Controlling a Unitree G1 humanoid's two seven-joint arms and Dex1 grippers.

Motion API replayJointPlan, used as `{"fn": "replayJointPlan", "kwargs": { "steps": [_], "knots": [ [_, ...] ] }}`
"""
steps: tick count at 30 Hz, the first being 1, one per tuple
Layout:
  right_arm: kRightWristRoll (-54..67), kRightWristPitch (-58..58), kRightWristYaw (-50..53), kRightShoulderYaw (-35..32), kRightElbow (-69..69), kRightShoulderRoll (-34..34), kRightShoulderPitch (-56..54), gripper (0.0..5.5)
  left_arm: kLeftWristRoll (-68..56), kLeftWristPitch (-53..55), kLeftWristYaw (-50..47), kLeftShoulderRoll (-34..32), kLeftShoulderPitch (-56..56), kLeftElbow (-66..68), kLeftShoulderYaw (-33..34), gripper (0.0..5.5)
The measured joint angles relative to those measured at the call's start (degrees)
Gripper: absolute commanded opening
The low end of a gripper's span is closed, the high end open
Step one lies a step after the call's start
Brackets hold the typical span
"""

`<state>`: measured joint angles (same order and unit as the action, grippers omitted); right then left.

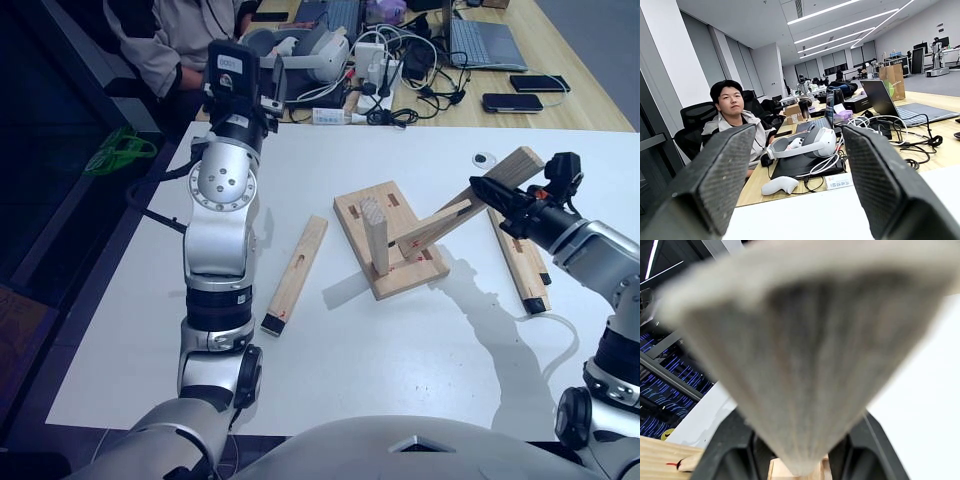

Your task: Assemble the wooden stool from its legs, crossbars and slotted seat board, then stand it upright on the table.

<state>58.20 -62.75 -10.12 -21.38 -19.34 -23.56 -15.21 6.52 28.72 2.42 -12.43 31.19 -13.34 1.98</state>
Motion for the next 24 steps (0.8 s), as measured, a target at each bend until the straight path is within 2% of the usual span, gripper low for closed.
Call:
{"fn": "replayJointPlan", "kwargs": {
  "steps": [10, 24],
  "knots": [
    [1.9, 0.8, 0.7, -2.5, 2.6, 0.3, -1.5, 0.99, 0.3, -0.2, 0.0, 0.0, 0.0, 0.0, -0.1, 3.16],
    [5.6, 1.3, 1.6, -2.6, 3.3, 0.7, -2.0, 0.99, 0.7, -0.2, 0.1, -0.3, 0.0, 0.0, -0.5, 3.16]
  ]
}}
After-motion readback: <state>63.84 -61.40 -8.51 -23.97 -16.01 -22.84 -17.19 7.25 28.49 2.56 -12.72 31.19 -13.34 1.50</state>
